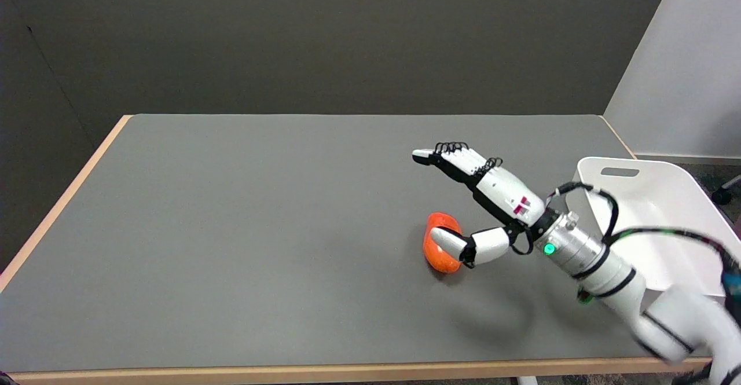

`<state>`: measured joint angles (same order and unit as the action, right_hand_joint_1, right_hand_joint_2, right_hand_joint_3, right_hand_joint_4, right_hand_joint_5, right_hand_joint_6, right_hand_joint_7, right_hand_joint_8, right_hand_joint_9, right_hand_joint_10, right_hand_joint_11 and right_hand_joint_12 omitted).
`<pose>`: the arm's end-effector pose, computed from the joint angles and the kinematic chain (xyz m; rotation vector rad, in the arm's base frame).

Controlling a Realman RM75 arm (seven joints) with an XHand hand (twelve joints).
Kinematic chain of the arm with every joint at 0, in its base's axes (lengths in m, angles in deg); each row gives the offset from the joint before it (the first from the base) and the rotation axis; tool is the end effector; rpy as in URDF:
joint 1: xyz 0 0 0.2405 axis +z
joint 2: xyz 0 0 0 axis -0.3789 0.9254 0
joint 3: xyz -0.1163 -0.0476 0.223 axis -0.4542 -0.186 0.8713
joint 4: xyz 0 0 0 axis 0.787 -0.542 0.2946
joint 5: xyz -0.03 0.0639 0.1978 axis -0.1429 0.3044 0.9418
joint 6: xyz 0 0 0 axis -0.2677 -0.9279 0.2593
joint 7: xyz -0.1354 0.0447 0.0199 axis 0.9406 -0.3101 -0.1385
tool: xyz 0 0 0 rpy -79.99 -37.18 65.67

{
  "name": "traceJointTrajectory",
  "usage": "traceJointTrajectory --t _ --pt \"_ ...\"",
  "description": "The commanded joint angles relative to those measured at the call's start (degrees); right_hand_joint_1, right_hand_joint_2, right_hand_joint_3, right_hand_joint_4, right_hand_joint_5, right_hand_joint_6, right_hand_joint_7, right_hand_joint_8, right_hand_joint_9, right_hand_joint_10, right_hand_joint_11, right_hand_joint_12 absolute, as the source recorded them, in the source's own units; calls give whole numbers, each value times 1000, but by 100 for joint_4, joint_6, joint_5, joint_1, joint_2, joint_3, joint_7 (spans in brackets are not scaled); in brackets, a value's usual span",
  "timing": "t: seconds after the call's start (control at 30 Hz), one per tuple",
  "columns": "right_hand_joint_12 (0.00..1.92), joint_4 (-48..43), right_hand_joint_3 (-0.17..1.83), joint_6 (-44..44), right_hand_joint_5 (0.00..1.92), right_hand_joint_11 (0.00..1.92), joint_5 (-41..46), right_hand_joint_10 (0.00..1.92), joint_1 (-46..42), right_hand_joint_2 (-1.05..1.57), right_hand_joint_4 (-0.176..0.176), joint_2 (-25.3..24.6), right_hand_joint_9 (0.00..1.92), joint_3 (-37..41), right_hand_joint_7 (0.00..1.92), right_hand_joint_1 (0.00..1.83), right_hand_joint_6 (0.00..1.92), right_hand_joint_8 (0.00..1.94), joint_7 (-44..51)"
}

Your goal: Pick up mango.

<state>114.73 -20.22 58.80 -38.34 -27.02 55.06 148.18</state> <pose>-0.2521 -0.2589 0.3450 2.0283 -0.3222 0.5285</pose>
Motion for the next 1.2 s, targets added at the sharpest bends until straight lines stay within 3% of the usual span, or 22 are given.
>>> traceJointTrajectory --t 0.03,0.27,0.4,0.53,0.9,1.13,1.2 --pt "1003 -1763 959 1575 68 -1 -1060 602 1095 563 30 2465 25 127 95 472 319 312 -1382" --pt "920 -2062 940 1738 50 -1 -1276 478 955 542 35 2789 14 122 63 499 213 212 -1266" --pt "751 -2185 964 2279 72 14 -1573 332 971 532 37 2788 28 198 88 676 83 66 -838" --pt "841 -2174 936 2609 11 -1 -1627 383 980 542 44 2835 -1 128 21 502 186 169 -647" --pt "842 -1747 938 2703 3 -1 -2340 381 997 546 40 2575 -1 173 14 515 187 172 -544" --pt "782 -1755 866 2641 -1 -1 -2516 301 1022 605 39 2397 -1 -98 -1 534 180 150 375" --pt "726 -1758 963 2502 2 -1 -2409 241 1047 606 35 2394 10 -265 -1 552 99 84 755"
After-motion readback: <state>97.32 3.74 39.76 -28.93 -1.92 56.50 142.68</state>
